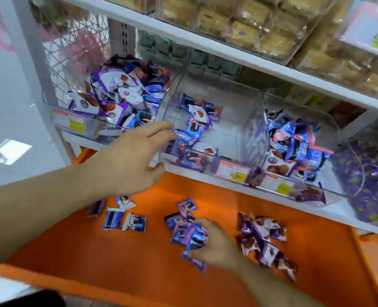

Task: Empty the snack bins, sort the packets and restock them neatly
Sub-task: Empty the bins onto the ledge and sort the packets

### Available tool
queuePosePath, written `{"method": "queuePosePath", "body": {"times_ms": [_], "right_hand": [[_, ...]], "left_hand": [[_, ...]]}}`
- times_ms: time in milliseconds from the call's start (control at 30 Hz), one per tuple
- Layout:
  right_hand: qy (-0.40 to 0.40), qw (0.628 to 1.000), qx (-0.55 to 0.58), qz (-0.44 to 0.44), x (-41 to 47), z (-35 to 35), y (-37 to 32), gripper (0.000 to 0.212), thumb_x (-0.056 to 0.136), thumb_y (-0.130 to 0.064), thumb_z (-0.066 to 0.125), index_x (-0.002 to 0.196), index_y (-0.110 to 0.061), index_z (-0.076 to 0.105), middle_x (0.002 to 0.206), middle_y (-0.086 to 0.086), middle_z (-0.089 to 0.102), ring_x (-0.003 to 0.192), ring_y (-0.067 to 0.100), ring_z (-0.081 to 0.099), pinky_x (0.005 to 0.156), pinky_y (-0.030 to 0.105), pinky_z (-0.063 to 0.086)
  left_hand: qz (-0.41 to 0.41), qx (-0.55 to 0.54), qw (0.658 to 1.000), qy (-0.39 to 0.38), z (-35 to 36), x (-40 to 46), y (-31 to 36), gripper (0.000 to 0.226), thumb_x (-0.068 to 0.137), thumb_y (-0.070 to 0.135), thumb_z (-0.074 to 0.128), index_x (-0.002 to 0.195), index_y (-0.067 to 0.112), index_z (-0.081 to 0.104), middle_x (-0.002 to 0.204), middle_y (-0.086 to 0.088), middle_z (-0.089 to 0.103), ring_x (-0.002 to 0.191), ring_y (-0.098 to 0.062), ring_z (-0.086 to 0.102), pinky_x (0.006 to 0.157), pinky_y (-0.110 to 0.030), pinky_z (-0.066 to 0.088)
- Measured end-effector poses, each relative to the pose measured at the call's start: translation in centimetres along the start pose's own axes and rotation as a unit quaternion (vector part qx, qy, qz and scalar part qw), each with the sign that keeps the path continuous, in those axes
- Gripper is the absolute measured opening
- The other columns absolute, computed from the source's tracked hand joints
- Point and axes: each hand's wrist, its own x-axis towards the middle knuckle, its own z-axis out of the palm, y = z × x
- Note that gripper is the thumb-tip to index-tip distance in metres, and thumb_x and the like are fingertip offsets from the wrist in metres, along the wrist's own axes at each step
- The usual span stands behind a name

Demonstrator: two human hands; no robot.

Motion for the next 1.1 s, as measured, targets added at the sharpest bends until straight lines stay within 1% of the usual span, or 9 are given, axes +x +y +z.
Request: {"method": "queuePosePath", "body": {"times_ms": [100, 233, 400, 533, 633, 733, 833, 1033, 1100], "right_hand": [[0.022, 0.999, 0.001, 0.033, 3.5, 3.1, 3.0, 0.096, 0.067, -0.053, 0.092, 0.149, -0.04, 0.044, 0.136, -0.001, 0.05, 0.112, 0.011, 0.054, 0.093, 0.026, 0.049], [-0.029, 0.999, -0.01, 0.025, 6.0, 4.8, 5.1, 0.11, 0.069, -0.058, 0.09, 0.16, -0.045, 0.031, 0.164, -0.001, 0.035, 0.147, 0.021, 0.04, 0.118, 0.032, 0.039], [-0.028, 0.999, -0.03, -0.017, 4.4, 1.5, 4.4, 0.115, 0.069, -0.058, 0.09, 0.162, -0.047, 0.024, 0.169, -0.006, 0.029, 0.153, 0.019, 0.033, 0.12, 0.034, 0.036], [-0.033, 0.995, -0.06, -0.066, 1.7, -3.6, 1.4, 0.1, 0.081, -0.051, 0.086, 0.16, -0.05, 0.025, 0.166, -0.008, 0.034, 0.149, 0.017, 0.037, 0.118, 0.033, 0.038], [-0.021, 0.991, -0.086, -0.096, -0.8, -7.5, -2.1, 0.093, 0.086, -0.053, 0.081, 0.161, -0.047, 0.026, 0.166, -0.009, 0.037, 0.146, 0.017, 0.043, 0.116, 0.034, 0.041], [0.008, 0.987, -0.072, -0.141, -4.6, -10.8, -5.9, 0.084, 0.087, -0.05, 0.081, 0.157, -0.046, 0.034, 0.153, -0.013, 0.049, 0.125, 0.011, 0.059, 0.103, 0.031, 0.052], [0.035, 0.983, -0.017, -0.182, -9.0, -13.2, -8.4, 0.066, 0.092, -0.044, 0.078, 0.147, -0.052, 0.043, 0.137, -0.024, 0.054, 0.105, -0.002, 0.063, 0.085, 0.024, 0.058], [0.104, 0.972, 0.082, -0.196, -11.2, -15.8, -10.3, 0.043, 0.097, -0.039, 0.073, 0.132, -0.054, 0.054, 0.126, -0.024, 0.059, 0.107, -0.005, 0.065, 0.09, 0.021, 0.05], [0.132, 0.967, 0.109, -0.191, -9.8, -16.4, -11.2, 0.038, 0.097, -0.033, 0.073, 0.128, -0.051, 0.058, 0.122, -0.022, 0.061, 0.107, -0.002, 0.065, 0.091, 0.023, 0.053]], "left_hand": [[-0.002, 0.009, 1.0, 0.0, 0.3, 0.7, -0.5, 0.067, 0.094, 0.026, 0.068, 0.155, 0.028, 0.04, 0.167, 0.009, 0.025, 0.153, -0.016, 0.027, 0.123, -0.039, 0.03], [0.006, 0.019, 1.0, -0.002, 0.9, 1.5, -0.8, 0.064, 0.092, 0.028, 0.068, 0.151, 0.026, 0.045, 0.164, 0.006, 0.03, 0.152, -0.019, 0.03, 0.123, -0.048, 0.03], [-0.005, 0.034, 0.999, -0.014, 1.5, 2.2, 0.7, 0.065, 0.091, 0.029, 0.07, 0.151, 0.028, 0.045, 0.165, 0.007, 0.028, 0.152, -0.022, 0.029, 0.12, -0.063, 0.025], [-0.012, 0.022, 1.0, -0.001, 1.0, 1.7, 2.5, 0.069, 0.093, 0.029, 0.07, 0.155, 0.031, 0.039, 0.168, 0.012, 0.022, 0.153, -0.019, 0.027, 0.121, -0.06, 0.026], [-0.04, -0.011, 0.999, 0.002, 0.0, 0.1, 4.0, 0.07, 0.097, 0.034, 0.067, 0.157, 0.038, 0.032, 0.168, 0.02, 0.013, 0.155, -0.014, 0.024, 0.123, -0.049, 0.029], [-0.067, -0.032, 0.997, -0.005, -1.0, -2.4, 5.4, 0.075, 0.097, 0.037, 0.067, 0.159, 0.043, 0.025, 0.168, 0.027, 0.006, 0.154, -0.007, 0.022, 0.121, -0.038, 0.032], [-0.079, -0.03, 0.996, -0.016, -2.1, -4.4, 5.9, 0.077, 0.097, 0.041, 0.066, 0.16, 0.047, 0.02, 0.167, 0.03, 0.002, 0.154, -0.005, 0.023, 0.119, -0.034, 0.035], [-0.097, -0.033, 0.995, -0.007, -3.6, -3.4, 3.8, 0.081, 0.098, 0.047, 0.062, 0.162, 0.047, 0.012, 0.168, 0.03, -0.002, 0.153, -0.003, 0.024, 0.122, -0.031, 0.031], [-0.102, -0.029, 0.994, -0.014, -2.7, -2.2, 2.5, 0.082, 0.101, 0.05, 0.057, 0.163, 0.045, 0.003, 0.167, 0.031, -0.01, 0.156, -0.001, 0.011, 0.127, -0.031, 0.021]]}}
